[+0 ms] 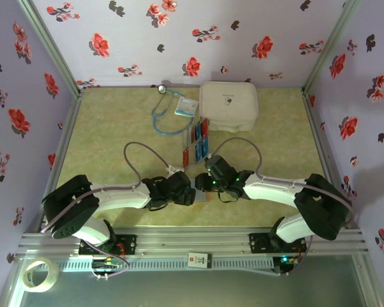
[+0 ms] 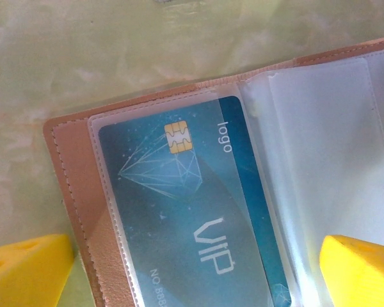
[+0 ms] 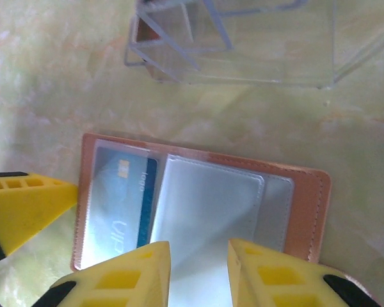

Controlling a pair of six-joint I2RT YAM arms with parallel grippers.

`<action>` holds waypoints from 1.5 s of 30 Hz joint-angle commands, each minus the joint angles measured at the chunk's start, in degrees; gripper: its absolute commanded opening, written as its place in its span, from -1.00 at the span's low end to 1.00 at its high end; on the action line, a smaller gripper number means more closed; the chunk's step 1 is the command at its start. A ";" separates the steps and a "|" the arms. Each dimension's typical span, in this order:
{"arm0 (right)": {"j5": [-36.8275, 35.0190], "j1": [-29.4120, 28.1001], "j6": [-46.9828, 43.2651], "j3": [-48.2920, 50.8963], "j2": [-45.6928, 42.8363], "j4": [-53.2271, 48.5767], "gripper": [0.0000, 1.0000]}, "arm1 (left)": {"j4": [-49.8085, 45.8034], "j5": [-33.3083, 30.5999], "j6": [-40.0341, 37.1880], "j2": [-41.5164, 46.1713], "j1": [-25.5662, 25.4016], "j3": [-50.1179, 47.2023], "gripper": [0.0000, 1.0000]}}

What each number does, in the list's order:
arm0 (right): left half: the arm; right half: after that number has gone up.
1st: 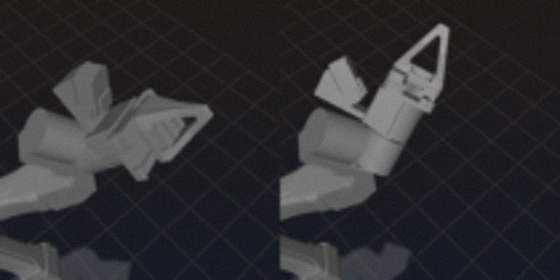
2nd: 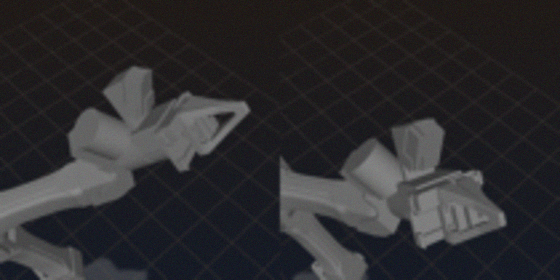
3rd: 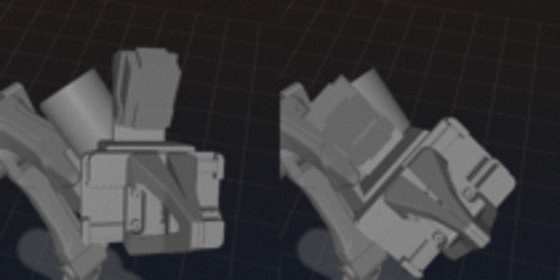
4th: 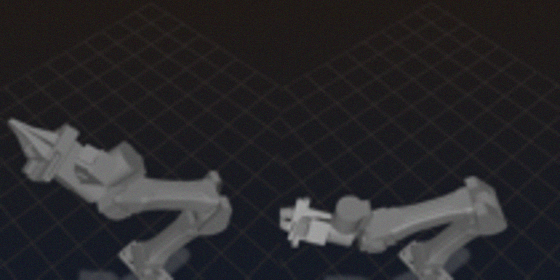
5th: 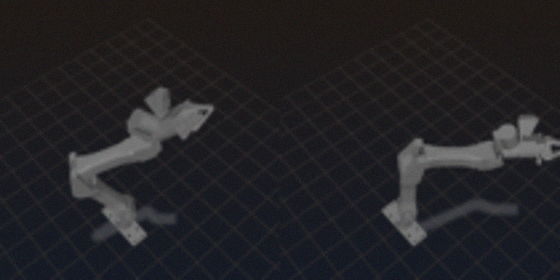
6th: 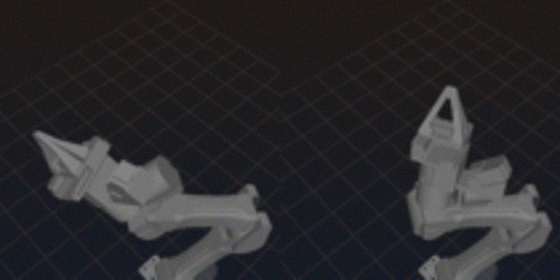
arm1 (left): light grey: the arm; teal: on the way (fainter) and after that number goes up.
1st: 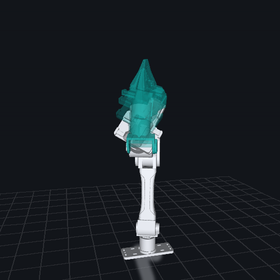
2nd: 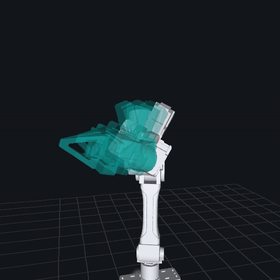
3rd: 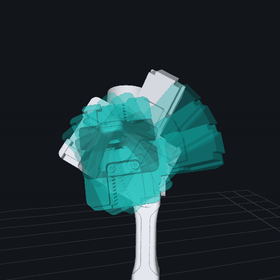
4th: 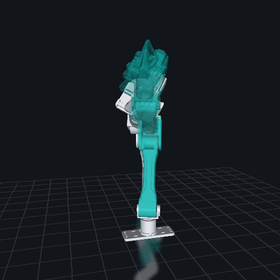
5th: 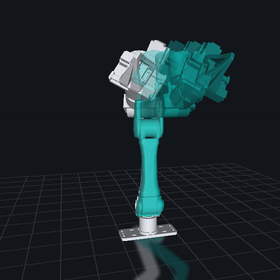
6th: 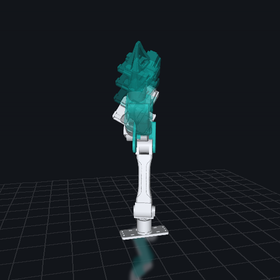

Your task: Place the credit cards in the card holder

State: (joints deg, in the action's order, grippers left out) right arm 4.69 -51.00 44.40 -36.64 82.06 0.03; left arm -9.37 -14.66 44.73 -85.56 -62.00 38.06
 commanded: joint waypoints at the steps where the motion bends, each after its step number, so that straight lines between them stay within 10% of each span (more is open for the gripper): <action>1: -0.91 0.08 1.48 1.23 1.89 1.14 -0.42 | 0.05 -0.48 1.54 -1.41 -0.30 -1.77 0.99; 33: 4.25 0.09 3.40 1.63 1.63 6.19 -0.42 | 0.41 -0.73 1.51 1.25 -0.32 -2.32 0.99; 45: 5.02 -2.42 3.32 -2.72 1.38 3.15 -0.35 | -7.47 -5.61 1.56 16.96 4.20 -3.33 0.99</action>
State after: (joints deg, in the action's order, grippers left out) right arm 9.10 -51.88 47.16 -36.60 84.20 5.06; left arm -12.84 -16.64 45.01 -73.01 -59.99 35.46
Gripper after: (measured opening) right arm 0.318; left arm 0.997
